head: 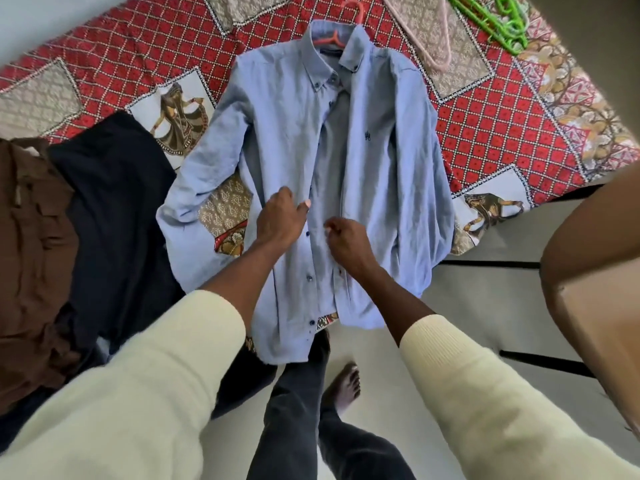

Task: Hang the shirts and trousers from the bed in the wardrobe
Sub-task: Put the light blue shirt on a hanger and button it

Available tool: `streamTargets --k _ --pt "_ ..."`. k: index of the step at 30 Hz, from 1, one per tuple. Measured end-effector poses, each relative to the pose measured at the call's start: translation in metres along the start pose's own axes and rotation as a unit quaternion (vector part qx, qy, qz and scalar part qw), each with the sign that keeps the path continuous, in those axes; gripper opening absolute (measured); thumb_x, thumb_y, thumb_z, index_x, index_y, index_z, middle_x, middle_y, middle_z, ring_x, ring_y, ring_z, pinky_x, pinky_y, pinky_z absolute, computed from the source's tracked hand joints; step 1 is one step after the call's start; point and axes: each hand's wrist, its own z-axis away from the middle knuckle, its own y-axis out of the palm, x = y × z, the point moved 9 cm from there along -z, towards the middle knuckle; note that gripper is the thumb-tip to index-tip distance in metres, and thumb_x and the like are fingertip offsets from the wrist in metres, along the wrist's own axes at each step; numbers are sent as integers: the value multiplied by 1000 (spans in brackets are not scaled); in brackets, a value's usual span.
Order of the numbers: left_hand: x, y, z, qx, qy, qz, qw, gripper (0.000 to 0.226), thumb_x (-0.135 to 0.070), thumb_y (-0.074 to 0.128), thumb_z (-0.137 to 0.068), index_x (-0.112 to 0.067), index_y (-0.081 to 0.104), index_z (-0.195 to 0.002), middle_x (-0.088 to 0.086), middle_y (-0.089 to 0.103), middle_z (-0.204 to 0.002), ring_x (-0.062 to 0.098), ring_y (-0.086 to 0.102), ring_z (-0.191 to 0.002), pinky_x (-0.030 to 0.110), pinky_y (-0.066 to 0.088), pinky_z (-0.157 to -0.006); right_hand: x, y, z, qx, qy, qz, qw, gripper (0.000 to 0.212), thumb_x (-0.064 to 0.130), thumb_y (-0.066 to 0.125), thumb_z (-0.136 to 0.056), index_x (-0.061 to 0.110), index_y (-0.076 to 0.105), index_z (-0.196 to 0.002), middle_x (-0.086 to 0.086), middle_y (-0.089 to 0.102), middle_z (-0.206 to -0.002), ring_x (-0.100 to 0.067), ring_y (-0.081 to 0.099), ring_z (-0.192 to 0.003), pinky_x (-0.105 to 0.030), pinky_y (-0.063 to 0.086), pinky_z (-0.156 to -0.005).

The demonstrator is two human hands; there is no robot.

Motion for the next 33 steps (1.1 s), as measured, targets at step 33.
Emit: streamTargets --k 33 --pt "-146 -42 -260 -43 345 -284 894 46 -11 55 -85 -10 59 -131 15 49 -145 47 30 -139 55 22 -111 63 -102 -251 -205 22 85 975 24 8 51 -86 0 59 -108 -19 61 -113 -38 56 -106 -37 40 -82"
